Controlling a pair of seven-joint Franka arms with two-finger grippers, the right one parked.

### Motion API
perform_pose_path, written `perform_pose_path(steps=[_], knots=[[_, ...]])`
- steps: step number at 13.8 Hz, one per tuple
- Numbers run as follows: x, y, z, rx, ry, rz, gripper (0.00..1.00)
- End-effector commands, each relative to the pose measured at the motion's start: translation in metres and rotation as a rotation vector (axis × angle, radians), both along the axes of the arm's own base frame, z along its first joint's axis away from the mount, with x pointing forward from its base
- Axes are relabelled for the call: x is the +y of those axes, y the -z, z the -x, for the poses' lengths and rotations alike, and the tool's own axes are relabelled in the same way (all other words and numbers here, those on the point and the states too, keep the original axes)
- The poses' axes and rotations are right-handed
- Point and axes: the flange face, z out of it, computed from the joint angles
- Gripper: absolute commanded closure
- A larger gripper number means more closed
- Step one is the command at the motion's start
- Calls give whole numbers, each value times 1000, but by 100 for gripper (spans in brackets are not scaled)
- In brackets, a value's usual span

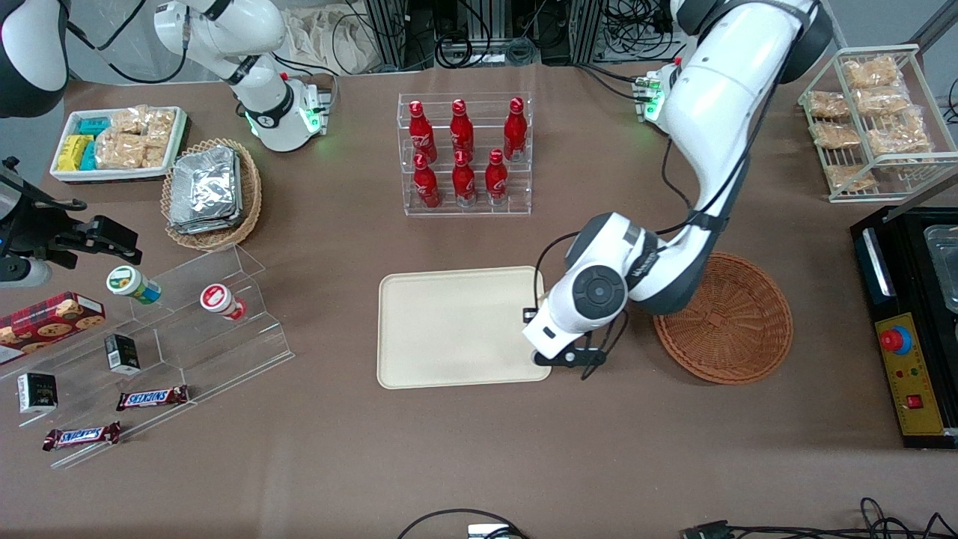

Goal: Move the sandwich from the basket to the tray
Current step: 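Lift the sandwich and carry it with the left gripper over the tray, then lower the sandwich onto the tray and open the left gripper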

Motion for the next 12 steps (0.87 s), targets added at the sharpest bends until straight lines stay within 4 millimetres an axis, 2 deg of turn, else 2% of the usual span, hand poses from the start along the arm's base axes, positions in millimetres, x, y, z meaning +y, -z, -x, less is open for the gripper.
perform_pose_path(steps=[1,5,6,7,8,12], knots=[[-22,21,0,-25,-18,8,100],[-27,36,3,-21,-13,9,98],[-27,36,3,-21,-12,8,75],[-27,36,4,-20,-11,7,7],[-26,36,3,-28,-3,-1,0],[-25,28,0,-45,-5,-4,0]])
